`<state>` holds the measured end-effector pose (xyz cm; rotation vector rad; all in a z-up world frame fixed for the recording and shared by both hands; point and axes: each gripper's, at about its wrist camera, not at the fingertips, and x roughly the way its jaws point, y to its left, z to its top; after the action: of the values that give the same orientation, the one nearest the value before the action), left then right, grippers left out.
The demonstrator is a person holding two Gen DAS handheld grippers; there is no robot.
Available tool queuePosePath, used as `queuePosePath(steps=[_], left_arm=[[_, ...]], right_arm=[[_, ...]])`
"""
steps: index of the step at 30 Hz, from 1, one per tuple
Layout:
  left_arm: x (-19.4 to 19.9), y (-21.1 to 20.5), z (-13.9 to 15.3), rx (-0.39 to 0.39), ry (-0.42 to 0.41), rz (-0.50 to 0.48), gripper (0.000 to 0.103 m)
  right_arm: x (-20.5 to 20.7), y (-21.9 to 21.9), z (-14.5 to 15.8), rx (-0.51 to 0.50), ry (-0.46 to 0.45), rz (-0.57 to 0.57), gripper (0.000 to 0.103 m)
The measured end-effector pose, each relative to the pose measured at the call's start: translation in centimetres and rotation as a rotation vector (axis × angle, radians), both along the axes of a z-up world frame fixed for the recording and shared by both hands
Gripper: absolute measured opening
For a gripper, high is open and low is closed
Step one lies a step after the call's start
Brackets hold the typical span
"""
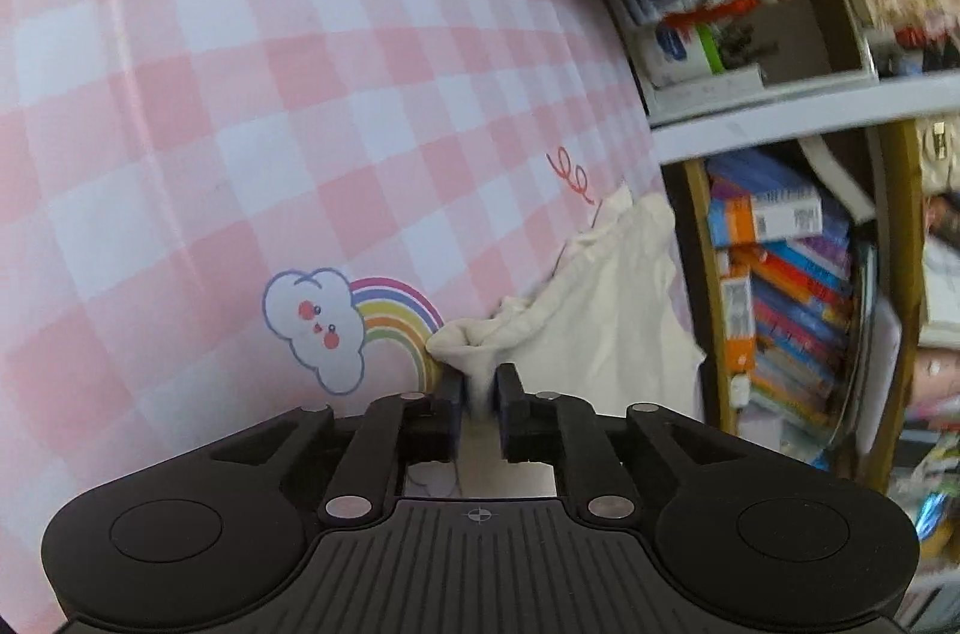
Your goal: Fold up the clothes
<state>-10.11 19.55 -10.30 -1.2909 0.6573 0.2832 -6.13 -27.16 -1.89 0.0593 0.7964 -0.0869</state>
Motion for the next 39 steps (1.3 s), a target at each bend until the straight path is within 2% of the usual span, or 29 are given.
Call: queuePosePath(steps=[5,6,8,11,17,23,27,31,33,39], left_arm=[[0.2,-0.9,0.2,0.002,-0.002,0.071,0.013],[0.3,-1.0,0.2,0.007,-0.003,0.081,0.010],[0.6,-1.4,0.9,0.055,0.014,0.077,0.003],[1.1,-2.4,3.1,0.167,0.009,0.037,0.002],[3.3,-5.5,8.4,0.403,-0.047,-0.167,0.002],[4.8,-7.4,10.1,0.502,-0.043,-0.287,0.002],[5.3,-7.7,10.3,0.491,-0.071,-0.352,0.002],[5.9,-7.9,10.7,0.495,-0.103,-0.466,0.002],[6.1,-7.7,10.8,0.481,-0.115,-0.516,0.002],[6.8,-6.7,10.5,0.418,-0.137,-0.615,0.003]], right_arm=[[1.8,-0.8,-0.3,0.031,0.013,0.063,0.048],[2.1,-0.9,-0.3,0.040,0.014,0.078,0.048],[2.6,-1.0,-0.3,0.059,0.016,0.110,0.049],[3.4,-0.6,-0.6,0.075,0.036,0.176,0.049],[4.2,3.1,-0.4,0.061,0.017,0.469,0.053],[4.5,10.5,0.5,0.077,-0.052,0.831,0.053],[4.1,15.4,1.7,0.085,-0.102,1.001,0.053],[3.5,19.7,2.6,0.074,-0.146,1.122,0.056],[3.4,21.5,2.5,0.059,-0.155,1.140,0.057],[3.7,25.3,2.2,0.045,-0.138,1.096,0.054]])
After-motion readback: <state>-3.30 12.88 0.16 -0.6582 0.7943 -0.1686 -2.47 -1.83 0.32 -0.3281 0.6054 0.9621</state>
